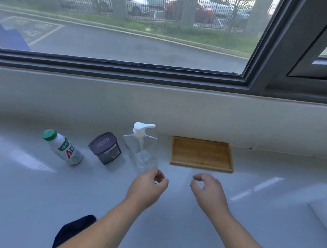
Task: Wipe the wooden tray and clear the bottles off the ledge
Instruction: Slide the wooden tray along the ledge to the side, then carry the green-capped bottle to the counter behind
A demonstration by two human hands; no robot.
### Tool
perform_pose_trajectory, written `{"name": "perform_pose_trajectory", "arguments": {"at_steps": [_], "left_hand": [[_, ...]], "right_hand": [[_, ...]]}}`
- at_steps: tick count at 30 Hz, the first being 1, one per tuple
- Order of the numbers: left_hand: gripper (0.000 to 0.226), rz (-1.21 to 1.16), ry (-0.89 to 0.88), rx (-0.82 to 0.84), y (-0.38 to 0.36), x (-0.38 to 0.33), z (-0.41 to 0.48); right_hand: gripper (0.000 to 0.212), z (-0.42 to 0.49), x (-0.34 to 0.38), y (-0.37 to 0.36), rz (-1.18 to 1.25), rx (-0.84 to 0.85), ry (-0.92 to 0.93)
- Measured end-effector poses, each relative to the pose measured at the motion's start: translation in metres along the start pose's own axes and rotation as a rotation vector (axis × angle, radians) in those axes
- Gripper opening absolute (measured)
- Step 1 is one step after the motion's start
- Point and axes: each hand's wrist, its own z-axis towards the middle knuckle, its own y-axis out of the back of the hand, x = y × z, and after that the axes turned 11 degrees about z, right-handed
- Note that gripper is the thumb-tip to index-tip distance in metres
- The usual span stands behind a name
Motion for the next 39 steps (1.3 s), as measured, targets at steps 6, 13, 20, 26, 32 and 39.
{"name": "perform_pose_trajectory", "arguments": {"at_steps": [6, 13, 20, 26, 32, 39], "left_hand": [[0.024, 0.052, 0.138, -0.16, 0.079, 0.109, -0.039], [0.035, 0.025, 0.252, -0.298, 0.203, 0.25, -0.074], [0.08, 0.031, 0.223, -0.336, 0.269, 0.288, -0.05], [0.098, 0.061, 0.213, -0.295, 0.272, 0.274, 0.001], [0.099, -0.06, 0.244, -0.204, 0.258, 0.268, 0.059], [0.045, -0.093, 0.179, -0.261, 0.252, 0.27, 0.078]], "right_hand": [[0.027, -0.049, 0.065, -0.099, -0.04, 0.147, 0.092], [0.034, -0.106, 0.166, -0.219, 0.066, 0.225, 0.045], [0.049, -0.113, 0.229, -0.298, 0.233, 0.271, -0.068], [0.061, -0.071, 0.241, -0.343, 0.348, 0.29, -0.194], [0.051, -0.016, 0.232, -0.382, 0.588, 0.336, -0.433], [0.016, 0.007, 0.238, -0.401, 0.847, 0.326, -0.667]]}}
